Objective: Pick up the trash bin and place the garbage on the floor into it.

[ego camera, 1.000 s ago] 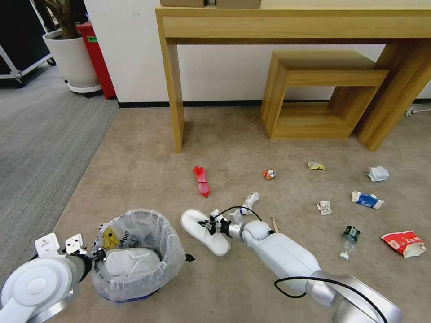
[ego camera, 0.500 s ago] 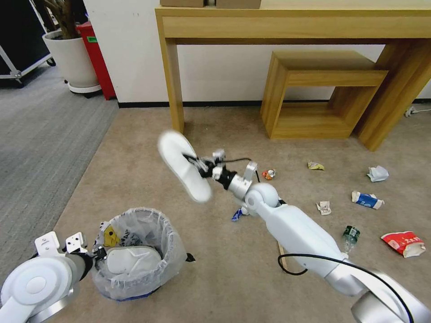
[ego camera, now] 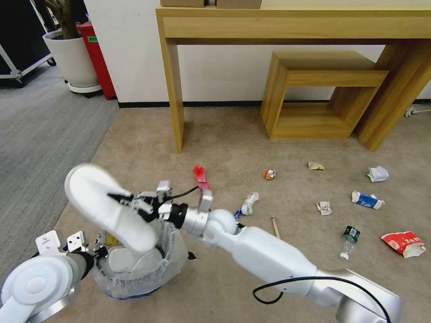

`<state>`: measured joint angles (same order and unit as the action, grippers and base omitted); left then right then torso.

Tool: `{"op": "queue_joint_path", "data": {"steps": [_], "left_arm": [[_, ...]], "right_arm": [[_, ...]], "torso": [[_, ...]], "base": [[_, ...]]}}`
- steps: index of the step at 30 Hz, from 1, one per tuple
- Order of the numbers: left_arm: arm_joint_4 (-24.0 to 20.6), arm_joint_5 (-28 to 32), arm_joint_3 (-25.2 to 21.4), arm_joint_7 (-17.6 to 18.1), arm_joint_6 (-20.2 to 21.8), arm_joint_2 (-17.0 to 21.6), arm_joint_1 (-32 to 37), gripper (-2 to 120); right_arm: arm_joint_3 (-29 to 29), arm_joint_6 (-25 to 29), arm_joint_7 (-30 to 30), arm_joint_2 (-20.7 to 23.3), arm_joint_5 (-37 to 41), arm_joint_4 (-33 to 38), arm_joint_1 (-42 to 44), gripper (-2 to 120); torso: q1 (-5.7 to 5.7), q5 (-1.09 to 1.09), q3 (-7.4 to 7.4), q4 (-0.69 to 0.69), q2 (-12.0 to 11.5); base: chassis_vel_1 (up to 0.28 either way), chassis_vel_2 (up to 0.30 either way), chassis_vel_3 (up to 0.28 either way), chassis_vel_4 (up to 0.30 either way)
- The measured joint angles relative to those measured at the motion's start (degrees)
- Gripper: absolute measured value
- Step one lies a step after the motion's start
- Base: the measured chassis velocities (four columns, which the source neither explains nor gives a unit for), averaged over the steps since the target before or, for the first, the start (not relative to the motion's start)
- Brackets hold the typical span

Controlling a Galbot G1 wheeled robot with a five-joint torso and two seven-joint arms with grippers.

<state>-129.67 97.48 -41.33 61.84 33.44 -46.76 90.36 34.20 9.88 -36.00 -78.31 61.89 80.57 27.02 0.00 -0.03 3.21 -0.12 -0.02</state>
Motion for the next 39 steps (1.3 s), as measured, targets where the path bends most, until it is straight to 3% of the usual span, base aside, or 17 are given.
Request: {"op": "queue_joint_path", "data": {"steps": [9,26,33,35,39], "left_arm": [[-0.7,-0.9,0.0,0.0,0.1,-1.2,0.7,0],[-0.9,-1.8,0.4,0.0,0.0,-1.7,1.1,0],[-1.5,-1.8,0.0,0.1,0.0,-1.3,1.6,0],[-1.8,-1.8,-0.2,0.1,0.1,-1.2,1.9,0],[-1.8,-1.8,-0.2,0.0,0.1,-1.1,1.9,0]], "right_arm": [[1.2,1.6,-0.7,-1.7,-2.6,-5.0,-0.5,0],[2.7,4.6,-3.2,-0.6,-7.6,-8.2,1.8,1],[2.8,4.6,-4.2,0.4,-8.5,-8.2,0.7,22],[2.8,4.6,-3.9,0.7,-8.5,-8.0,0.2,36],[2.8,4.6,-3.1,0.9,-8.5,-7.8,-0.2,44]], "torso": [[0.0,0.01,0.0,0.0,0.0],[0.0,0.02,0.0,0.0,0.0],[0.0,0.02,0.0,0.0,0.0],[0.0,0.02,0.0,-0.01,0.0],[0.0,0.02,0.0,-0.01,0.0]], "base": [[0.0,0.0,0.0,0.0],[0.0,0.0,0.0,0.0],[0.0,0.0,0.0,0.0],[0.0,0.0,0.0,0.0],[0.0,0.0,0.0,0.0]]}}
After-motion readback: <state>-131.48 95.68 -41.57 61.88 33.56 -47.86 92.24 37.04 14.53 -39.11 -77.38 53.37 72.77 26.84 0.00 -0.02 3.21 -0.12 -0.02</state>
